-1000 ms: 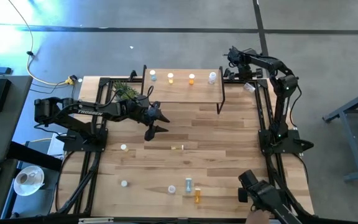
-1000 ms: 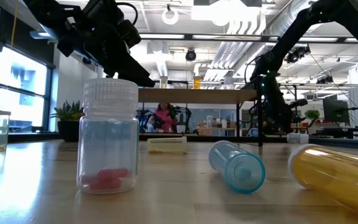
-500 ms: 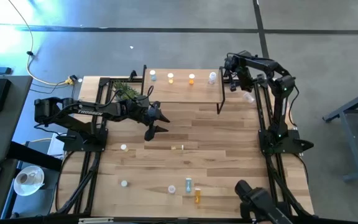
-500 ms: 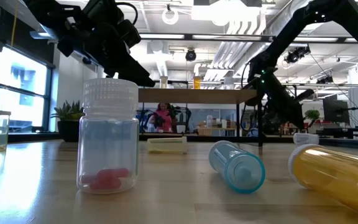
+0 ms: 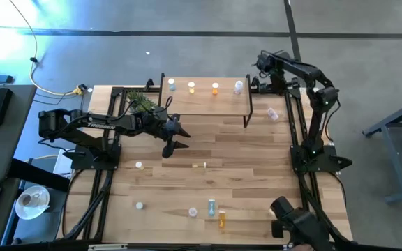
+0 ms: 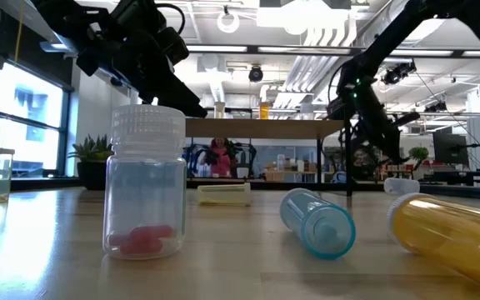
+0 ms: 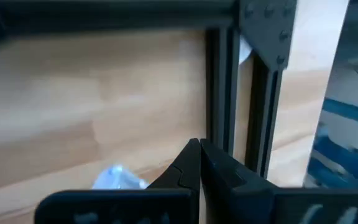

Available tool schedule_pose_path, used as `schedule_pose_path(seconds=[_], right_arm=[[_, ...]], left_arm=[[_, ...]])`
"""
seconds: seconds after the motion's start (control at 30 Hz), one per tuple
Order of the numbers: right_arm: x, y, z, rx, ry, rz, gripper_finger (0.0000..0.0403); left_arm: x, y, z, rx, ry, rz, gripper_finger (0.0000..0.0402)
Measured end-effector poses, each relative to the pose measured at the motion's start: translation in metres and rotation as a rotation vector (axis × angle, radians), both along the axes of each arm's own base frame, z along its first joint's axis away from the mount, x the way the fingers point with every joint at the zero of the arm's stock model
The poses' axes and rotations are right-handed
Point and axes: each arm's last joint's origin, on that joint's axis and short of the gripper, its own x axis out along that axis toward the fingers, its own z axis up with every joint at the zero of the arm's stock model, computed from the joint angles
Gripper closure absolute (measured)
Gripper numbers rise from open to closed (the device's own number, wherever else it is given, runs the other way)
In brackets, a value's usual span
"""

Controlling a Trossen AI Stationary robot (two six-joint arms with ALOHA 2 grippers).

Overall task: Pick and place medicine bottles onto shelf by color
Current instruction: Put the top transparent pill bottle on the shelf aligned with the transparent pill bottle

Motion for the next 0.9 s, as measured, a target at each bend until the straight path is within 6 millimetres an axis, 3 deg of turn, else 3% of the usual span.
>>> schedule_pose_path(seconds=[0.5, 0.67, 0.9], right_arm=[[-0.013, 0.036, 0.088, -0.188, -0.203, 0.112, 0.0403], [-0.010, 0.051, 0.102, -0.208, -0.227, 0.114, 0.0403], [0.004, 0.074, 0.104, -0.195, -0.228, 0.128, 0.0403]], left_arm=[[0.000, 0.000, 0.000, 0.001, -0.001, 0.000, 0.0186], [0.000, 0.000, 0.000, 0.001, -0.001, 0.000, 0.0186], [0.000, 0.000, 0.000, 0.000, -0.001, 0.000, 0.0186]])
